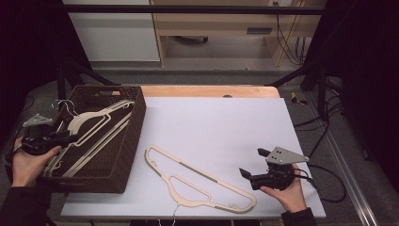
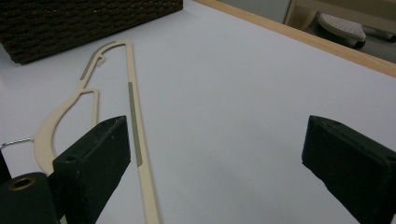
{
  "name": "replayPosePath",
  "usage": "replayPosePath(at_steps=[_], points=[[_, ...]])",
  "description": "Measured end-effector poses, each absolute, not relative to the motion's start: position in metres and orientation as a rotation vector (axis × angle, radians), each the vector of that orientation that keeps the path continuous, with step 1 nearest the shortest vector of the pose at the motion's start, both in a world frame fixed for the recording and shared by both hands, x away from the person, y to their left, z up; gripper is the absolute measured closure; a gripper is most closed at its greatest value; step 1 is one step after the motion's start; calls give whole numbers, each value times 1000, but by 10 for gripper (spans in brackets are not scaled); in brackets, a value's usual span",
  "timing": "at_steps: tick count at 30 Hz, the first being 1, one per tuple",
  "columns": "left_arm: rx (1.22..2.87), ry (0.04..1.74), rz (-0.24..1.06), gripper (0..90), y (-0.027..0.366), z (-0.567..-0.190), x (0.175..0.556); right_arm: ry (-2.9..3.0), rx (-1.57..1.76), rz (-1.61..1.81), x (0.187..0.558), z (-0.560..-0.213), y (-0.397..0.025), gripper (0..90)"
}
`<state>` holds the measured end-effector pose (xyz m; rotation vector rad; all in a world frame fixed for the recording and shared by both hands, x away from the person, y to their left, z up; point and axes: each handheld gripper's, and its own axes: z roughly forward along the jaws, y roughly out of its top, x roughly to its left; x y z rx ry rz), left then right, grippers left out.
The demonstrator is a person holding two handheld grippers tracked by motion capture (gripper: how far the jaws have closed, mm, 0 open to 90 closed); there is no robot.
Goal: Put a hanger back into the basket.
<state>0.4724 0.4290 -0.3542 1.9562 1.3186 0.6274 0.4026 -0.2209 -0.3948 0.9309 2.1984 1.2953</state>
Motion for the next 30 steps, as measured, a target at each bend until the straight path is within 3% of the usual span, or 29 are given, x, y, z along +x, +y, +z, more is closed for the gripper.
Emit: replayPosePath(at_steps=[13,17,30], points=[[1818,985,560,333,341,-343,436,2189,936,1321,402,-393,-222,85],[1839,894,537,251,314,-346,428,2195,931,1324,401,-393,-221,87],[1888,714,439,122,254,-366,409,2292,894,1273,397,-397,-203,113]])
